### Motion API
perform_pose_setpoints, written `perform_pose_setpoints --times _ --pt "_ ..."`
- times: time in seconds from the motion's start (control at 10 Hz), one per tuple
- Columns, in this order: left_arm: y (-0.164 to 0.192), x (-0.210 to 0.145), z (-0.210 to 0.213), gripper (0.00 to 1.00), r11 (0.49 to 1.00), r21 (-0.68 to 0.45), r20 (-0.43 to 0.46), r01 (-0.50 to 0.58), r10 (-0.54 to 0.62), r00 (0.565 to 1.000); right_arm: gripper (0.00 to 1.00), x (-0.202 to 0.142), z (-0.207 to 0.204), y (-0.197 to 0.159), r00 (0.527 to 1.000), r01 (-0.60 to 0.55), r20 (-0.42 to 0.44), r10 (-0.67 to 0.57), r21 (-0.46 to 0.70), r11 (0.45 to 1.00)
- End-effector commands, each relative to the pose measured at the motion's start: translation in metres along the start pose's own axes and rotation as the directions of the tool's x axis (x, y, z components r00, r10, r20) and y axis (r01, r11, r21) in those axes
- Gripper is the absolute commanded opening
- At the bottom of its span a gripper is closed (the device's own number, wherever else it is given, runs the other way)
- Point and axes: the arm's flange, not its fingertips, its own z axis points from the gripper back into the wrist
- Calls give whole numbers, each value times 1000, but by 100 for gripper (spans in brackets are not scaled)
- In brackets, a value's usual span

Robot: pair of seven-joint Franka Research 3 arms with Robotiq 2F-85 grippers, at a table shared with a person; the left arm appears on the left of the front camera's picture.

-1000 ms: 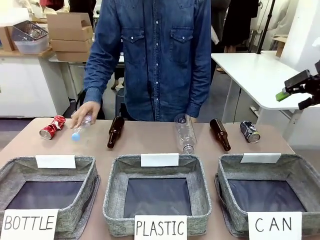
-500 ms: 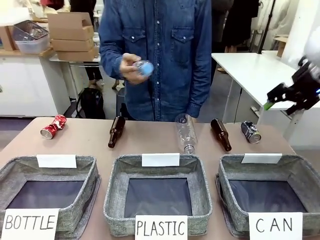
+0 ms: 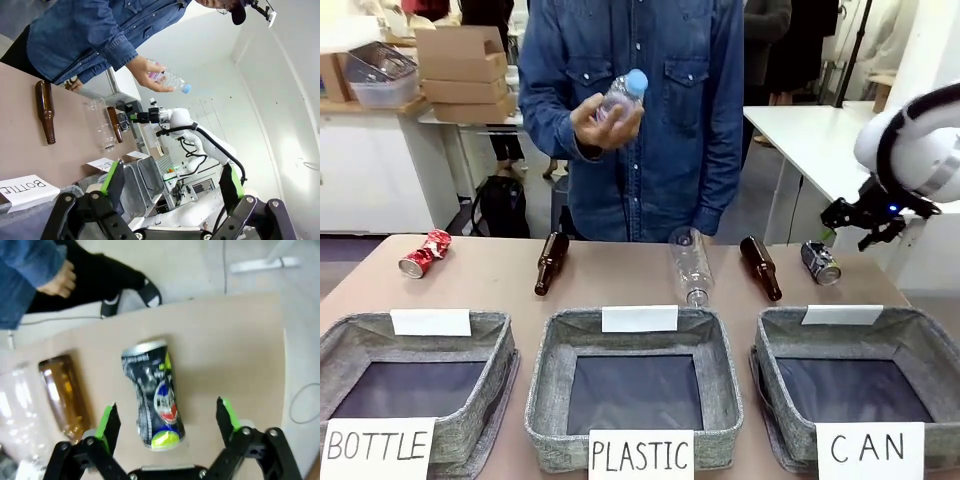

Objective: Sort the can waste into the basket.
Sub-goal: Pick up the can waste from the table and place it in the right Fabric basket.

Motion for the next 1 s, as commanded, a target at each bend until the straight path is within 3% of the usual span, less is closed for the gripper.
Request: perform_pose_setpoints --times 0.0,0.6,0.7,0.8,0.9 --pt "-2 1 -1 100 999 -22 11 23 -23 1000 100 12 -18 3 1000 4 8 -4 28 1000" --pt "-2 1 -1 100 999 -22 11 23 -23 1000 100 6 -42 21 1000 -9 -26 9 -22 1000" --pt "-2 1 -1 100 999 -22 11 23 -23 1000 43 5 -43 23 999 -10 -41 10 -8 1000" --pt "-2 1 -1 100 999 -22 11 23 -23 1000 41 5 -45 24 998 -23 -56 22 -17 1000" --pt "-2 1 -1 100 999 -22 11 23 -23 1000 0 3 -50 26 998 -32 -62 30 -36 999"
